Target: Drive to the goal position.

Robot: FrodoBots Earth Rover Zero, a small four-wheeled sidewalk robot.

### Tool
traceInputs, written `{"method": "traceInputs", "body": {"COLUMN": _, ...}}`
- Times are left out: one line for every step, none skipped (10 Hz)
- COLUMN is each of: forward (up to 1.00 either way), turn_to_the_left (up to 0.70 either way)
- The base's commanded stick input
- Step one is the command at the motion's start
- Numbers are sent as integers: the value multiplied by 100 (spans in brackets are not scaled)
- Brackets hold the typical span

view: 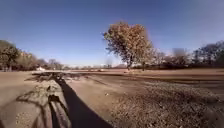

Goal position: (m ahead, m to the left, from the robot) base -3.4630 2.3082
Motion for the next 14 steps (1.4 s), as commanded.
{"method": "traceInputs", "body": {"forward": 50, "turn_to_the_left": 0}}
{"method": "traceInputs", "body": {"forward": 50, "turn_to_the_left": 0}}
{"method": "traceInputs", "body": {"forward": 50, "turn_to_the_left": 0}}
{"method": "traceInputs", "body": {"forward": 50, "turn_to_the_left": 0}}
{"method": "traceInputs", "body": {"forward": 50, "turn_to_the_left": 0}}
{"method": "traceInputs", "body": {"forward": 50, "turn_to_the_left": 0}}
{"method": "traceInputs", "body": {"forward": 50, "turn_to_the_left": 0}}
{"method": "traceInputs", "body": {"forward": 50, "turn_to_the_left": 0}}
{"method": "traceInputs", "body": {"forward": 50, "turn_to_the_left": 0}}
{"method": "traceInputs", "body": {"forward": 50, "turn_to_the_left": 0}}
{"method": "traceInputs", "body": {"forward": 50, "turn_to_the_left": 0}}
{"method": "traceInputs", "body": {"forward": 50, "turn_to_the_left": 0}}
{"method": "traceInputs", "body": {"forward": 50, "turn_to_the_left": 0}}
{"method": "traceInputs", "body": {"forward": 50, "turn_to_the_left": 0}}
